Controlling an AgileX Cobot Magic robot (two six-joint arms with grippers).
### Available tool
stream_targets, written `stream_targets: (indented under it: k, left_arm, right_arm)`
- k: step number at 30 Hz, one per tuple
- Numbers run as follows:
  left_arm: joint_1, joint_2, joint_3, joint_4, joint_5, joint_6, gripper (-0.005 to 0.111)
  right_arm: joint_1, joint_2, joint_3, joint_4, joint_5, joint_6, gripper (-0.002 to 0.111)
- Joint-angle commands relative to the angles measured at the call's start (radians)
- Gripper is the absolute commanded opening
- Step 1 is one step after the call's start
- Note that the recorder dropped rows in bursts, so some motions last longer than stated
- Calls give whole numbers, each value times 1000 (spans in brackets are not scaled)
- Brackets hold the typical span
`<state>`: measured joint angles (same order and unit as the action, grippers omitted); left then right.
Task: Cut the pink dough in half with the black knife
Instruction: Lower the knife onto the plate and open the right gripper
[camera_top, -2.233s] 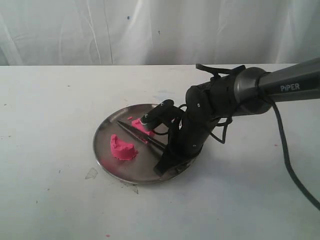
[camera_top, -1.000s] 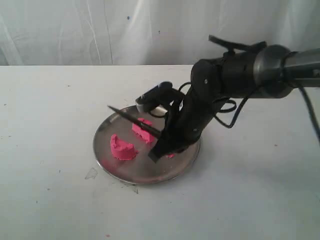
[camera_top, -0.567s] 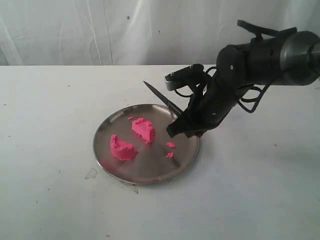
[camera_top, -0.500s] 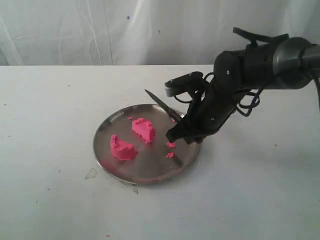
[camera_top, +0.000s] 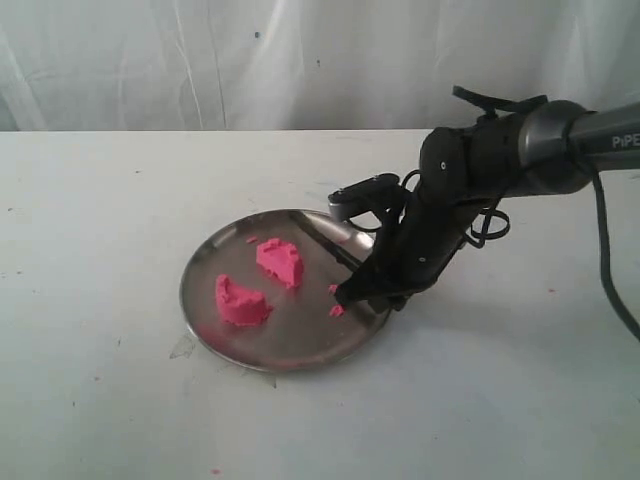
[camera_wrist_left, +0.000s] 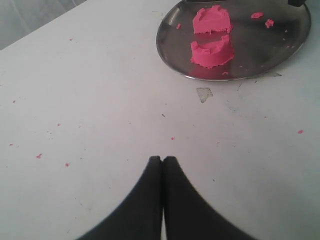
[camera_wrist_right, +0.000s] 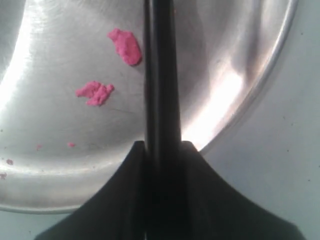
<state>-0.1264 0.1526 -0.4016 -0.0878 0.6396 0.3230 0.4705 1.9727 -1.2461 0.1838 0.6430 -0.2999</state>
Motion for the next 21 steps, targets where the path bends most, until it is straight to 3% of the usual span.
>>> stream_targets:
  k: [1, 6, 21]
  left_arm:
    - [1, -5, 4, -18, -4, -13, 0]
    - [1, -5, 4, -18, -4, -13, 0]
    - [1, -5, 4, -31, -4, -13, 0]
  right_arm:
    - [-3, 26, 3, 41, -19, -37, 5]
    - [-3, 24, 1, 44, -19, -37, 18]
    - [0, 3, -9, 100, -35, -82, 20]
